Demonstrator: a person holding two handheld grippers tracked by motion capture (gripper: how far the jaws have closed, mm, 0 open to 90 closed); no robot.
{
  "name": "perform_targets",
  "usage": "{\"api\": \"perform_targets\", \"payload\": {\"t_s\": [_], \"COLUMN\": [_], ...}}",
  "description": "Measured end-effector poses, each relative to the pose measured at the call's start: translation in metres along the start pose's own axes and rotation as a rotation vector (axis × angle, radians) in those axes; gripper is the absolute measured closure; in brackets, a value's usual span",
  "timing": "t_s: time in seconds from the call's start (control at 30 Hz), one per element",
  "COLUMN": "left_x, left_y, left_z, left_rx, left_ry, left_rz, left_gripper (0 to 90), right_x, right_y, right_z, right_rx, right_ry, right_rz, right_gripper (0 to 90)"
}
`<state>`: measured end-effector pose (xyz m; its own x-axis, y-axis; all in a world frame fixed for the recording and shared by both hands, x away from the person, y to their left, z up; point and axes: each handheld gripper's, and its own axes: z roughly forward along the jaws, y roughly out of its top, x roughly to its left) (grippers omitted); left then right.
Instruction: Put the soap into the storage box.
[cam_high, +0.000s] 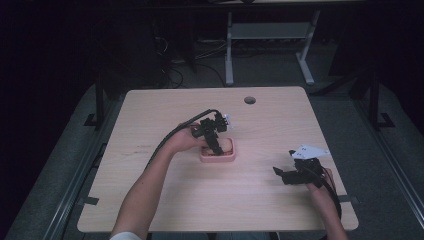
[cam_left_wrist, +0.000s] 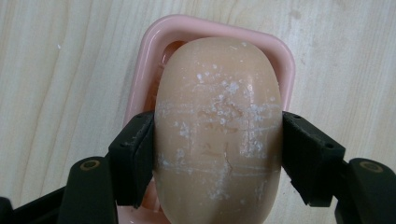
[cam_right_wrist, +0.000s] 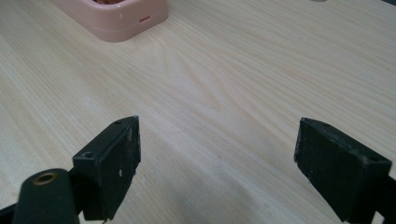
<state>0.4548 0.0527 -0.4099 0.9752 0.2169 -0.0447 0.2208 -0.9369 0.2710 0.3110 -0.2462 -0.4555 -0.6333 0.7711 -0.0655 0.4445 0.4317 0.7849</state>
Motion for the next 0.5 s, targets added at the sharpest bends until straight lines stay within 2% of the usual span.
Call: {"api": "perform_targets", "payload": {"t_s": [0.13,0.5], "left_x": [0.0014,0.0044], "left_y": [-0.0009,-0.0015], "left_z": [0.002,0.0037], "left_rx": [0.005,0.009], "left_ry": [-0.006,-0.011], "left_rz": [-0.013,-0.018], "left_gripper": [32.1,32.1], "right_x": [0.0,0.0004], "right_y": [0.0,-0.0001], "right_z": [0.0005,0.0011], "right_rx": [0.002,0.003], "right_ry": [0.0,0.004], "right_rz": [-0.002,-0.006], "right_gripper": [13.9,13.9]}}
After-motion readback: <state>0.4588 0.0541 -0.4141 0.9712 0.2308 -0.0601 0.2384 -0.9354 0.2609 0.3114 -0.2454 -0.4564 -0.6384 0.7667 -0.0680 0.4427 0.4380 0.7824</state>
